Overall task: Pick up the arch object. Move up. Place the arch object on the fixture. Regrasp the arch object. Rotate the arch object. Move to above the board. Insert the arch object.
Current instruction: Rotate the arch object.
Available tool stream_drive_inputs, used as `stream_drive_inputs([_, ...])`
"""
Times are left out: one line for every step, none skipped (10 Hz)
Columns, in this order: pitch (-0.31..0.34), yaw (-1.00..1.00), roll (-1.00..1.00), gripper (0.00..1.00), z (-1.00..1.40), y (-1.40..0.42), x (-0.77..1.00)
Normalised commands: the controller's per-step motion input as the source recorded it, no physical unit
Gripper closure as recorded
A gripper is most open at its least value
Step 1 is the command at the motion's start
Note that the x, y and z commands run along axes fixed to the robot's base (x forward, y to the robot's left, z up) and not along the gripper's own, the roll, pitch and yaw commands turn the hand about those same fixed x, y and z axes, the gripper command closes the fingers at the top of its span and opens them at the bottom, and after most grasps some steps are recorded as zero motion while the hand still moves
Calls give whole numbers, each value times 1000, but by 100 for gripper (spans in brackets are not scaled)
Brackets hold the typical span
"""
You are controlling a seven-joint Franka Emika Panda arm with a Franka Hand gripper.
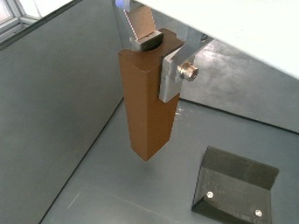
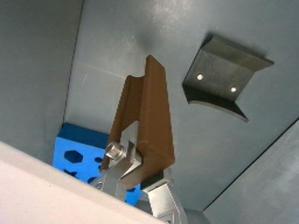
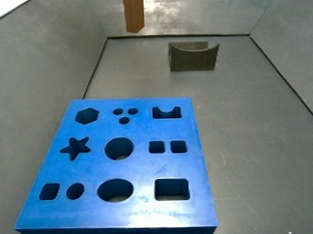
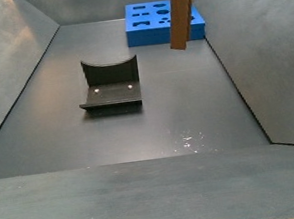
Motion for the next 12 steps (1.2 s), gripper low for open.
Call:
stream_drive_inputs([25,-1000,-52,100,0,38,-126])
stream_drive_inputs([23,-1000,-46,100,3,38,-120])
stream_drive_inputs([20,-1000,-49,100,12,33,-103])
stream_drive_inputs([17,-1000,-56,100,27,21,-79])
stream_drive_inputs([18,-1000,-59,100,29,17,-70])
stream_drive_inputs([20,-1000,-73,100,33,17,-52])
stream_drive_inputs([21,-1000,-81,100,34,17,-46])
stream_drive_inputs([26,-1000,-100,100,35,16,-41])
stream_drive_inputs([30,-1000,-121,100,37,16,-40])
stream_drive_inputs([36,-949,-145,100,38,16,-39])
stream_drive_inputs([35,-698,-145,100,39,15,-38])
stream_drive_inputs([32,-413,-144,100,41,14,-34])
